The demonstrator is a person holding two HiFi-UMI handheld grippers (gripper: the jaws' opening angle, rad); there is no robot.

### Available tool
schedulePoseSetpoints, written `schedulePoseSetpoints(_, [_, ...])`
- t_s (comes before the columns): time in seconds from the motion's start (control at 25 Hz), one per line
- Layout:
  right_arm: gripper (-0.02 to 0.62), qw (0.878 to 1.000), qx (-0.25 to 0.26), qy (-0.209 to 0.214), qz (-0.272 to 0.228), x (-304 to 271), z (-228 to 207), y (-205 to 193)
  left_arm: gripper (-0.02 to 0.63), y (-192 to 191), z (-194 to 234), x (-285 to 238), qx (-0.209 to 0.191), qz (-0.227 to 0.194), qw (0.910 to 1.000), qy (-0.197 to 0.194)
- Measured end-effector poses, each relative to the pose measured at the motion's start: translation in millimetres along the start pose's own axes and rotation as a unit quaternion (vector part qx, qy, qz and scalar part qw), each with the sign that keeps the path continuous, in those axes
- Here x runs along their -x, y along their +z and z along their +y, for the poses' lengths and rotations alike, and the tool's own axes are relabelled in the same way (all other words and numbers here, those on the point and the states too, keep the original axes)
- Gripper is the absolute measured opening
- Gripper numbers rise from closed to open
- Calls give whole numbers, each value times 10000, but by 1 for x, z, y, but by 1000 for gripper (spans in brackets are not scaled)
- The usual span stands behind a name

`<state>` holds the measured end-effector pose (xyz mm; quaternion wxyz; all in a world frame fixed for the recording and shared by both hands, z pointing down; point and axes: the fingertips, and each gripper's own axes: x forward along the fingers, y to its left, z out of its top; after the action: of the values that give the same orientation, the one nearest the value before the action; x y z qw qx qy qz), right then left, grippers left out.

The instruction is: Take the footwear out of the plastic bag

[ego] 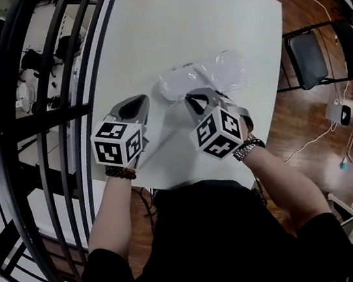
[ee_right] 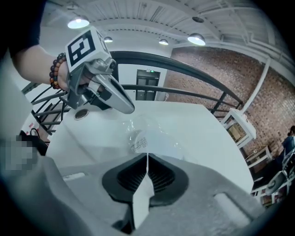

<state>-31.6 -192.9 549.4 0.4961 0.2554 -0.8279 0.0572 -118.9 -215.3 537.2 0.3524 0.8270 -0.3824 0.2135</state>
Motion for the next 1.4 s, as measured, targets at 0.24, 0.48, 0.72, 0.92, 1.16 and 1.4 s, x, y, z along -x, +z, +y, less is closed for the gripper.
schedulePoseSetpoints(0.24, [2,9999,120,43,-19,12,14,-12,134,-33,-25,-12,1305,394,9860,-964])
schedulePoseSetpoints(0.48, [2,9993,316,121,-160,21,32,-22,222,-57,-36,-18,2091,716,9689,-1114])
schedulePoseSetpoints(0.72, [-2,9985,365,16,-414,28,31,-19,229,-68,-49,-21,2705,857,9485,-1405])
schedulePoseSetpoints(0.92, [-3,9972,481,-21,-570,33,34,-14,239,-67,-53,-23,3283,809,9256,-1700])
schedulePoseSetpoints(1.16, [-3,9960,543,-30,-710,40,37,-10,241,-67,-52,-27,3503,811,9159,-1785])
schedulePoseSetpoints(1.4, [-5,9951,529,2,-837,45,38,-15,242,-66,-52,-27,3576,782,9120,-1851])
